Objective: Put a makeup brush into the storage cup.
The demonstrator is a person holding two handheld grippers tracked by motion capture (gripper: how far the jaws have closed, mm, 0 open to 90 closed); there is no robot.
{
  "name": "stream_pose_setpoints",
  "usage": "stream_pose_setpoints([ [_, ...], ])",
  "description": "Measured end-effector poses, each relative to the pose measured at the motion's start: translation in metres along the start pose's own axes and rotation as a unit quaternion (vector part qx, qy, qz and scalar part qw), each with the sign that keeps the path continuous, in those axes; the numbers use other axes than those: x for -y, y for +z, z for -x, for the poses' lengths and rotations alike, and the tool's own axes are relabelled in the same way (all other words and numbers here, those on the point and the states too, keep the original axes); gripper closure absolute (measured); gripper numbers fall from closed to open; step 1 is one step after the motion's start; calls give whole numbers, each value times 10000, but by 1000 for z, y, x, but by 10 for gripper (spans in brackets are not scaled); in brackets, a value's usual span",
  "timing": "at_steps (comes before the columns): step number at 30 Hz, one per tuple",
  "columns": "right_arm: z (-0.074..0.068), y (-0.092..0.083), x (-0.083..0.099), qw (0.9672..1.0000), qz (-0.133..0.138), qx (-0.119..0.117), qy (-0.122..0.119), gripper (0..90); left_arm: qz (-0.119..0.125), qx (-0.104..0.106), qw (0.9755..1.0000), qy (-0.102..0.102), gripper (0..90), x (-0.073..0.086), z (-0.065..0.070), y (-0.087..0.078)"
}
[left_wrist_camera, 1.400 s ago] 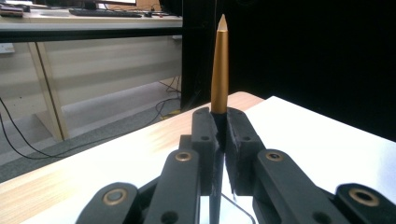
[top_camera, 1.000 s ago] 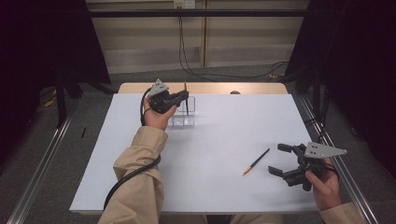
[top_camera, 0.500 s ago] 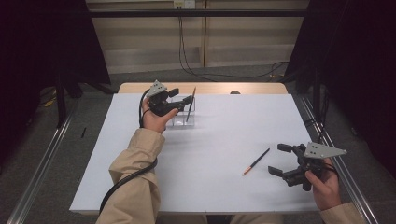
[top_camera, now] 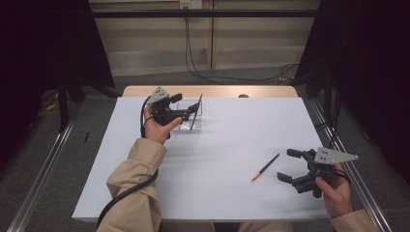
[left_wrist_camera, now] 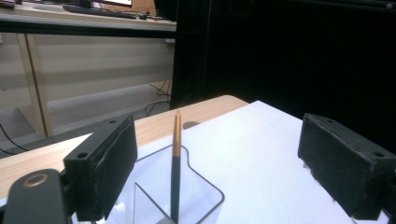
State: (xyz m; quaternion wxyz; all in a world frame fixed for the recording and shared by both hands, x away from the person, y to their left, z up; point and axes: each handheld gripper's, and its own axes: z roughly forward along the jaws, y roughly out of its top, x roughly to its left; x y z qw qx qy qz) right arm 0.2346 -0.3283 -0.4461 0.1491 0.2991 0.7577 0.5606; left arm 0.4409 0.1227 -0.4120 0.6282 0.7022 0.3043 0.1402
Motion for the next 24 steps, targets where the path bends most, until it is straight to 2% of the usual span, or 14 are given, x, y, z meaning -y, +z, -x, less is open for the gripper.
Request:
stream_pose_setpoints([
  [7,0,0,0,10000,2,0,-4,33,94,100,9998,-155,63,4,2,-9],
  [19,-1,1,0,10000,-27,18,-8,34,140,272,9995,-76,27,11,8,-25],
  [24,-1,1,0,10000,-21,10,-23,33,123,342,9993,40,27,12,11,-31],
])
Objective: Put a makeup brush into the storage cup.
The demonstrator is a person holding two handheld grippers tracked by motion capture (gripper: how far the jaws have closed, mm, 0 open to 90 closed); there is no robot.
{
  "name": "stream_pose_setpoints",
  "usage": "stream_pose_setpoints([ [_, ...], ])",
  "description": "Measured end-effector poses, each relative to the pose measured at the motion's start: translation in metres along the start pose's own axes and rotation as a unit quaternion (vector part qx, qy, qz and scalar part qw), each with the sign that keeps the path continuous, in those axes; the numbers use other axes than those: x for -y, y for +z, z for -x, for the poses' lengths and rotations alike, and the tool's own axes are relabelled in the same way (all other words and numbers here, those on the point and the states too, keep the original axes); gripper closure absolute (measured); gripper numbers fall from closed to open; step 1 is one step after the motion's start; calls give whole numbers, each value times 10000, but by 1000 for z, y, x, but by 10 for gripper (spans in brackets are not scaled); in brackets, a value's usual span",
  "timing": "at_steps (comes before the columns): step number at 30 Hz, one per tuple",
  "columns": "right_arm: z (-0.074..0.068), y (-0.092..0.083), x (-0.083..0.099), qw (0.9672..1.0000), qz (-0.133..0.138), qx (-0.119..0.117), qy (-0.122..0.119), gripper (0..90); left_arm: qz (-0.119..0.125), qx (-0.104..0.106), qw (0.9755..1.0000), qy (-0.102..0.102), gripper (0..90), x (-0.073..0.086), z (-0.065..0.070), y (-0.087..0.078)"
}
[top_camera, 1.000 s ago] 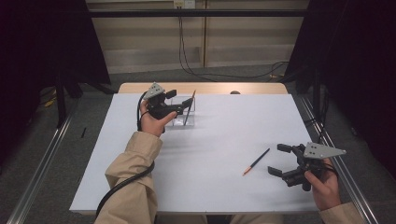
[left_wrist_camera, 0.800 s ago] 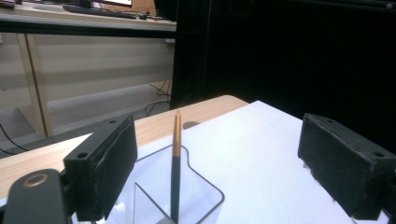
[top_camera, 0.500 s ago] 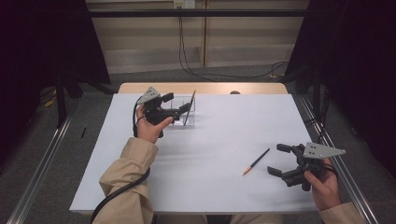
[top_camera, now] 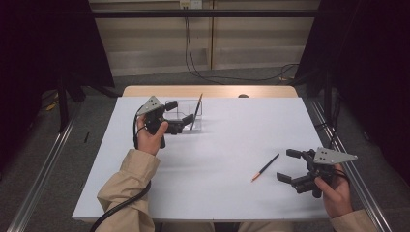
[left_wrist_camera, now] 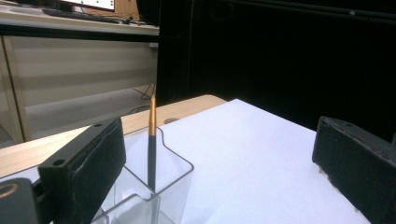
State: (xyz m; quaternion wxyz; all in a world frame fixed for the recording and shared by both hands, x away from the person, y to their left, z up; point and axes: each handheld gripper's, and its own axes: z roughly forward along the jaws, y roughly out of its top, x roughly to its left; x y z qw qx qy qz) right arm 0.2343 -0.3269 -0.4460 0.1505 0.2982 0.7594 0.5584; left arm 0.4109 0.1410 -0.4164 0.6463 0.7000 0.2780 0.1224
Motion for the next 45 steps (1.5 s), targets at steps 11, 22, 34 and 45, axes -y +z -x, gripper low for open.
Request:
stream_pose_setpoints([
  [11,-1,0,0,10000,-6,-9,-4,33,-10,159,9998,143,27,2,9,-16],
  [22,-2,0,-1,10000,10,-12,-13,33,-19,265,9995,179,27,9,13,-35],
  [34,-2,0,-1,10000,2,-5,-14,33,-35,335,9993,167,27,14,19,-51],
  [45,-2,1,-1,10000,-2,-14,-20,33,-13,405,9991,160,27,18,24,-62],
])
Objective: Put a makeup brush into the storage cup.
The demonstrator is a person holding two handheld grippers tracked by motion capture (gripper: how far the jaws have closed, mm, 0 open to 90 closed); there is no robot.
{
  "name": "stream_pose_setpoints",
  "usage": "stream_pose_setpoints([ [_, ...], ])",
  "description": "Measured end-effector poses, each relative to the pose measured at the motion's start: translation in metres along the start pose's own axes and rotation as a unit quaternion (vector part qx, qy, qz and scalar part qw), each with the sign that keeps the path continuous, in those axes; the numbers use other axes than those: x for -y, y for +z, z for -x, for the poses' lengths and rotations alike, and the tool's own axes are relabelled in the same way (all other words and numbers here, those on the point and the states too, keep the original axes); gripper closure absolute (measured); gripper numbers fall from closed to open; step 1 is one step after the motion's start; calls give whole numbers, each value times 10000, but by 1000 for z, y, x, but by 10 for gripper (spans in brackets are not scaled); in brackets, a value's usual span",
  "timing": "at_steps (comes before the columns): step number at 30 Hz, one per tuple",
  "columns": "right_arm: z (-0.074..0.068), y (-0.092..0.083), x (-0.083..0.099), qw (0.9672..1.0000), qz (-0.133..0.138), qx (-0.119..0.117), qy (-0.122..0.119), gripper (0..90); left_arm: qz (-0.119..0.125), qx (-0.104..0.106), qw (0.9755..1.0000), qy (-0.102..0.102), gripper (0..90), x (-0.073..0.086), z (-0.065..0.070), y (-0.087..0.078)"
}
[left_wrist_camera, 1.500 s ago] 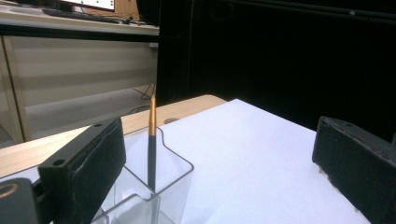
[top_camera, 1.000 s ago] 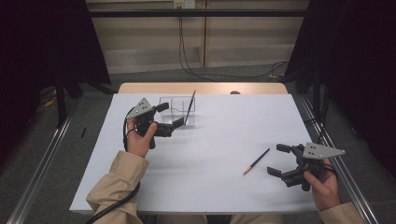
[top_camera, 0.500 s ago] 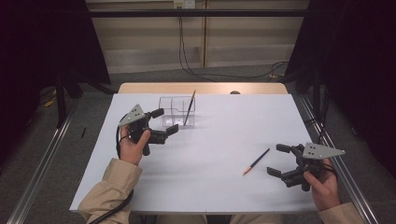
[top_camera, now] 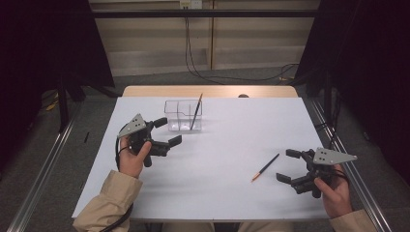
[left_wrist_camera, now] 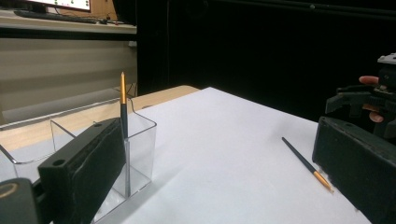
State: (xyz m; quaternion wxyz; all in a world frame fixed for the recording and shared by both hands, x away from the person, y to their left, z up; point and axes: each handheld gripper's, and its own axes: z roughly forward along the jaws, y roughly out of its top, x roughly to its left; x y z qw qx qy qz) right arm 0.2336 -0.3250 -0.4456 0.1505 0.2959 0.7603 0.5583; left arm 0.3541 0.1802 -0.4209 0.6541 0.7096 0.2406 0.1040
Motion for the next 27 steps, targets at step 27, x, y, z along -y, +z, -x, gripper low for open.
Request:
stream_pose_setpoints([
  [27,0,2,0,10000,-11,-4,0,31,-3,-68,9999,139,27,11,12,-45],
])
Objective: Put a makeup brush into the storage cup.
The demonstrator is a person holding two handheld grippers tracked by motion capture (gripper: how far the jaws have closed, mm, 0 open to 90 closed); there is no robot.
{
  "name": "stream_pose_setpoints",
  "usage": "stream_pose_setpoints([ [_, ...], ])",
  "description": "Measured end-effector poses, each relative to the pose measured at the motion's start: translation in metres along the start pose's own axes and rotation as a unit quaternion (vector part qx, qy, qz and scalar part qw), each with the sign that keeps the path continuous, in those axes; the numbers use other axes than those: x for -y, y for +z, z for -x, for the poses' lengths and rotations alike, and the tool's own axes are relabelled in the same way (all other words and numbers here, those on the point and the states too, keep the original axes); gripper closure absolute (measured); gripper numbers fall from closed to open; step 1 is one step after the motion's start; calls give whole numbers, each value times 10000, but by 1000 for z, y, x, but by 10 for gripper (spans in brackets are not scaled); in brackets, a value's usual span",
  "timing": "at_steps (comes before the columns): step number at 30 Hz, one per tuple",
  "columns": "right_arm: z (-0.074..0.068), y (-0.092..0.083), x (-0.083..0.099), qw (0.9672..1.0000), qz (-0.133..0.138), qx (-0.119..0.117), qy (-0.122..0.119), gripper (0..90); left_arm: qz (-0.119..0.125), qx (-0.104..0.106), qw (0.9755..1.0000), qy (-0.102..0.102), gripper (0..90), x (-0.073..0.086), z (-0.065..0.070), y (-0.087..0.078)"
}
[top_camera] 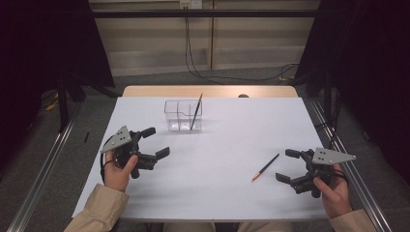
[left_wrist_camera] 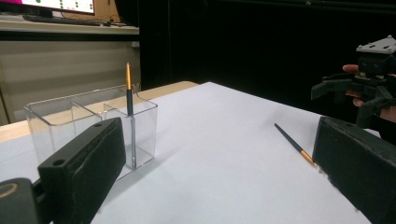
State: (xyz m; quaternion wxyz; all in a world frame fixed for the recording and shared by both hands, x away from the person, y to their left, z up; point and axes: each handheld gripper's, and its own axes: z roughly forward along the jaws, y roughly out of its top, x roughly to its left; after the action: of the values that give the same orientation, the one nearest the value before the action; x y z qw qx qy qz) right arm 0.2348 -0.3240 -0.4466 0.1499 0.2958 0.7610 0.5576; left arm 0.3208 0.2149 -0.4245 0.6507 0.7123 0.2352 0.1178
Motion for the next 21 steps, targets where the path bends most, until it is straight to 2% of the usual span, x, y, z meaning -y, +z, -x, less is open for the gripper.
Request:
stream_pose_setpoints([
  [13,0,3,0,10000,-23,-8,-5,30,-44,-33,10000,83,27,4,6,-22],
  [21,1,3,0,10000,-22,-2,1,29,-5,-72,10000,23,28,7,7,-32],
])
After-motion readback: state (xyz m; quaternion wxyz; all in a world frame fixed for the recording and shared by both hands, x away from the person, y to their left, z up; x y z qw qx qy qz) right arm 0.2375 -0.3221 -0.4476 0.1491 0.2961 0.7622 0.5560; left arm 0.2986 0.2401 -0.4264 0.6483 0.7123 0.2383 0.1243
